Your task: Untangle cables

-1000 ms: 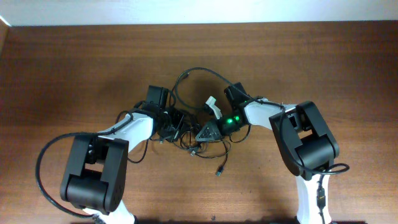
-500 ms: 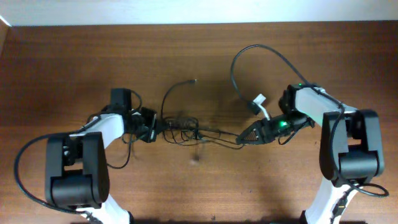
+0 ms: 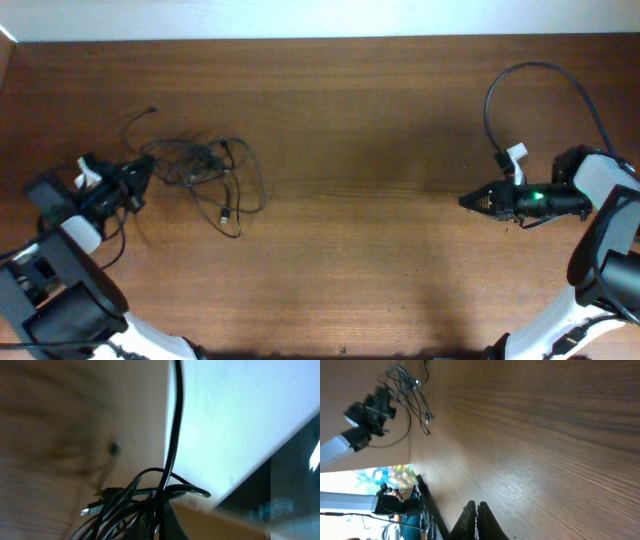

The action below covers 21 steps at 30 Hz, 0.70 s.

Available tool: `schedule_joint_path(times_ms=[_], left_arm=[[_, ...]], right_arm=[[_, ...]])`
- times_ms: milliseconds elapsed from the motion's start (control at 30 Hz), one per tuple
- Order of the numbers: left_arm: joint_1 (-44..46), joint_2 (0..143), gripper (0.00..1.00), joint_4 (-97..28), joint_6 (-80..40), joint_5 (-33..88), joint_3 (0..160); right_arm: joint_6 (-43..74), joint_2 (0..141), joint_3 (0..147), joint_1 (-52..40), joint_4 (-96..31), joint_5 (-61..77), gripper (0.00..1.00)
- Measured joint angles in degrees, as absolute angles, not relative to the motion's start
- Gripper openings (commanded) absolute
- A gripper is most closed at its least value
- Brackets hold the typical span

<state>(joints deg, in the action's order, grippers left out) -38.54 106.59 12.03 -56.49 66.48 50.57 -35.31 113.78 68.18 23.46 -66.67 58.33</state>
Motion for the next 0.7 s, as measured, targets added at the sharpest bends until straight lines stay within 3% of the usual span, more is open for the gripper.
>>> schedule_joint_path(times_ms=[100, 233, 367, 600, 667, 700], left_arm=[[-29.9, 102.8, 0.0, 20.4, -55.1, 69.3, 50.2], [-8.3, 88.3, 0.0, 27.6, -54.0, 64.3, 50.3], [4.3, 80.0, 0.0, 22.2, -53.7, 51.5, 50.3], [12.6, 72.9, 0.0, 0.7, -53.5, 28.4, 50.4], [12.6, 71.3, 0.0, -2.4, -52.4, 25.5, 50.4], [12.6, 70.4, 0.0, -3.5, -51.9, 24.7, 50.4]], right_arm=[[-33.7, 113.7, 68.2, 18.9, -67.0, 57.4, 0.04], [-31.3, 109.5, 68.2, 14.4, -70.5, 55.7, 0.04], [-25.6, 99.3, 68.1, 10.3, -70.2, 57.1, 0.21], [-10.7, 92.4, 68.0, -3.2, -70.1, 52.4, 0.3], [-7.6, 85.7, 68.0, -3.6, -75.1, 45.6, 0.49], [-6.9, 81.9, 68.0, -3.6, -76.6, 43.3, 0.52]])
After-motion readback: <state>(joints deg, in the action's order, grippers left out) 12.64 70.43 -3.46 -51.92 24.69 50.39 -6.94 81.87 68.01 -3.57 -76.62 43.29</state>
